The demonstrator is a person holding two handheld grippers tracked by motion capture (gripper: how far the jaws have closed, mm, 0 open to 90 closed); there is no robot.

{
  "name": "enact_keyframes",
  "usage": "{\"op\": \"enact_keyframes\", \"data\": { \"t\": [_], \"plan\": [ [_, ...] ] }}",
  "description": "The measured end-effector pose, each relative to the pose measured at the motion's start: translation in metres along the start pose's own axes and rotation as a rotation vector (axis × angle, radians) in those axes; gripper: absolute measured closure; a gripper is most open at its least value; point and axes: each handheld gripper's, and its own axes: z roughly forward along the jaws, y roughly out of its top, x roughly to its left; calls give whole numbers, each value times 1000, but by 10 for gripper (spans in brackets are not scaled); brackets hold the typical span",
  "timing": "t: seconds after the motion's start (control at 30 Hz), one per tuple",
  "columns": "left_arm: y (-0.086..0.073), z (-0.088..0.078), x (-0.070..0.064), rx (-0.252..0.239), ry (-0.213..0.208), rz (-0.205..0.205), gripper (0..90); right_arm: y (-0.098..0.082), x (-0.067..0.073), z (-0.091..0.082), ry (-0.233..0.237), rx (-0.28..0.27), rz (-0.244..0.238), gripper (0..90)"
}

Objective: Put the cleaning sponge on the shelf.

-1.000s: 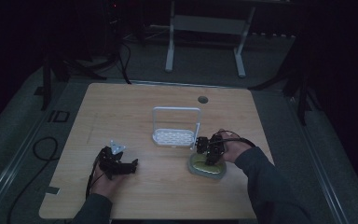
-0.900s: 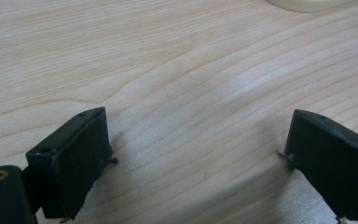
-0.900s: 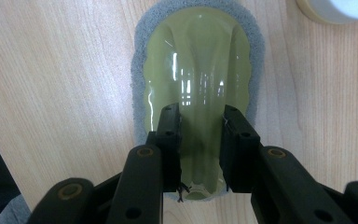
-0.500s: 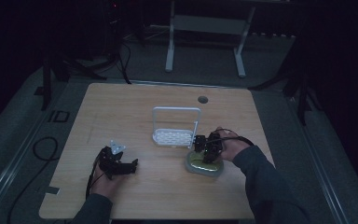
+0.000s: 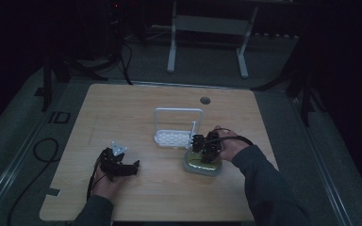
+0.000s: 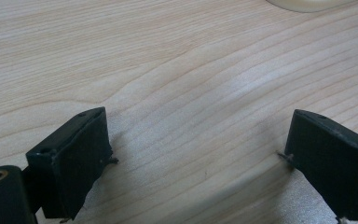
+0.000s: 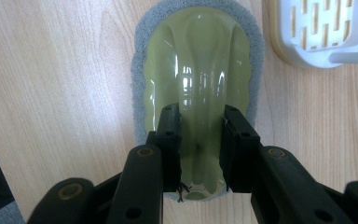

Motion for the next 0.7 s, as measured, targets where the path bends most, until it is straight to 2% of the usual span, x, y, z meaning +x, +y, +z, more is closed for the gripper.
{"op": "enact_keyframes", "data": {
  "t": [0.7],
  "plan": [
    [0, 0, 0, 0, 0, 0, 67, 14, 2, -10, -40, -17, -29, 715]
  ]
}}
